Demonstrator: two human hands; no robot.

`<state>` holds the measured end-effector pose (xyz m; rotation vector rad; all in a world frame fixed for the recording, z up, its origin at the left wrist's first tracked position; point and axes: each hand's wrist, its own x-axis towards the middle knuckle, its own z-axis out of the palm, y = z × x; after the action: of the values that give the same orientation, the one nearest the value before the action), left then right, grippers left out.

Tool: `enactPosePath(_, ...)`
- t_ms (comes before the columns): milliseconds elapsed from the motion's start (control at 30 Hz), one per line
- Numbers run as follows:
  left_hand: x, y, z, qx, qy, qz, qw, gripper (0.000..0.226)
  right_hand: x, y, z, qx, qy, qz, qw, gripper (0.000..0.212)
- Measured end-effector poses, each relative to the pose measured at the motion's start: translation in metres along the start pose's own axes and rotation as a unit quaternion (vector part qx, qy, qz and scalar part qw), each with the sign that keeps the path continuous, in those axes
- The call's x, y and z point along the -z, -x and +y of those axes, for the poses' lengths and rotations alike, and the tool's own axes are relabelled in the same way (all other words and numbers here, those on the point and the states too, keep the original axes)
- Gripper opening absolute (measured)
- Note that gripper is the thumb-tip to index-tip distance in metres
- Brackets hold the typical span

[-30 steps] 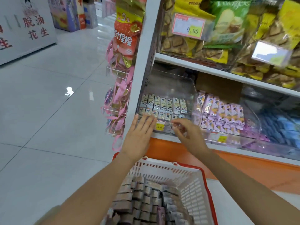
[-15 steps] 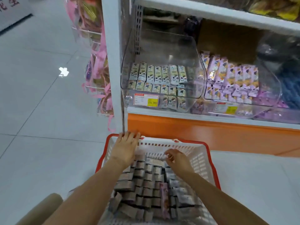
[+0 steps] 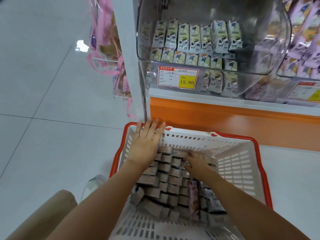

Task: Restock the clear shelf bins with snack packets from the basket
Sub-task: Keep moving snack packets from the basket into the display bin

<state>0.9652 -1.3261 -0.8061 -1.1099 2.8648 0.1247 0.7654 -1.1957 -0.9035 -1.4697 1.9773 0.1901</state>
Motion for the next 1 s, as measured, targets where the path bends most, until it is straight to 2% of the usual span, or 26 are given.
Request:
enactPosePath(233, -0.002, -0.001, 0.002, 0.012, 0.003, -0.006, 1.0, 0.085, 0.002, 0.001, 0.0, 0.013, 0.021, 0.018, 1.0, 0.035)
enactPosePath(400, 0.001, 0.0, 0.003, 0.014, 0.005, -0.005, 1.0, 0.083, 0.01, 0.02, 0.003, 0.063, -0.007, 0.118, 0.991, 0.021)
enactPosePath(500, 0.006, 0.0, 0.005, 0.017, 0.001, -0.019, 1.0, 0.082, 0.02, 0.031, 0.008, 0.056, -0.014, 0.13, 0.99, 0.017)
enactPosePath(700, 0.022, 0.002, 0.006, 0.015, 0.008, -0.053, 0.998, 0.081, 0.047, 0.056, 0.003, 0.043, -0.153, 0.131, 0.979, 0.011)
enactPosePath(833, 0.038, 0.001, 0.006, 0.017, 0.08, -0.06, 0.995, 0.072, 0.078, 0.081, -0.016, 0.044, -0.317, 0.109, 0.941, 0.014)
enactPosePath(933, 0.059, 0.003, 0.014, 0.006, 0.187, -0.013, 0.982, 0.058, 0.107, 0.101, -0.034, 0.031, -0.469, 0.099, 0.877, 0.019)
enactPosePath(1000, 0.077, 0.004, 0.024, 0.034, 0.31, -0.03, 0.95, 0.048, 0.125, 0.113, -0.045, 0.031, -0.533, 0.1, 0.84, 0.022)
